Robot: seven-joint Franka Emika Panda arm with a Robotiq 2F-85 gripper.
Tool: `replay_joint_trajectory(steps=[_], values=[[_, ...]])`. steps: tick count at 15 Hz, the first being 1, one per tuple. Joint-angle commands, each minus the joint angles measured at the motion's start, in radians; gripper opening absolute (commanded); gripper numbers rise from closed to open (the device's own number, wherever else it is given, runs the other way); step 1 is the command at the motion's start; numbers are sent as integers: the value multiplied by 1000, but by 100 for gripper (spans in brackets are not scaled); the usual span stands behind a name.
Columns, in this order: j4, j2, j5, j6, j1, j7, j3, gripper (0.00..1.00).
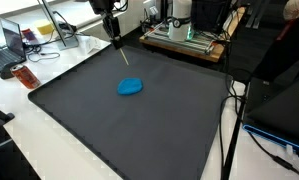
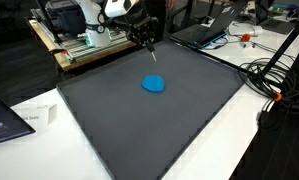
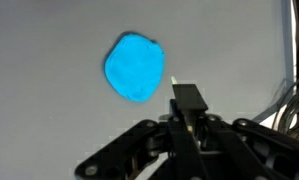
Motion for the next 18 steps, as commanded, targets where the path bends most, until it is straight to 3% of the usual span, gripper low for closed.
replay_joint_trajectory(steps=[1,2,3,8,9,13,18], values=[[-80,-68,-180,128,37,210,43,3],[-19,-18,-100,58,10,111,38,3],[-25,-22,-113,72,18,135,47,12],[-25,-18,-112,71,8,128,45,12],[-23,-6,-129,96,16,150,50,3],[-35,27,-243,202,57,246,82,3],[-42,77,-469,275,102,433,80,3]])
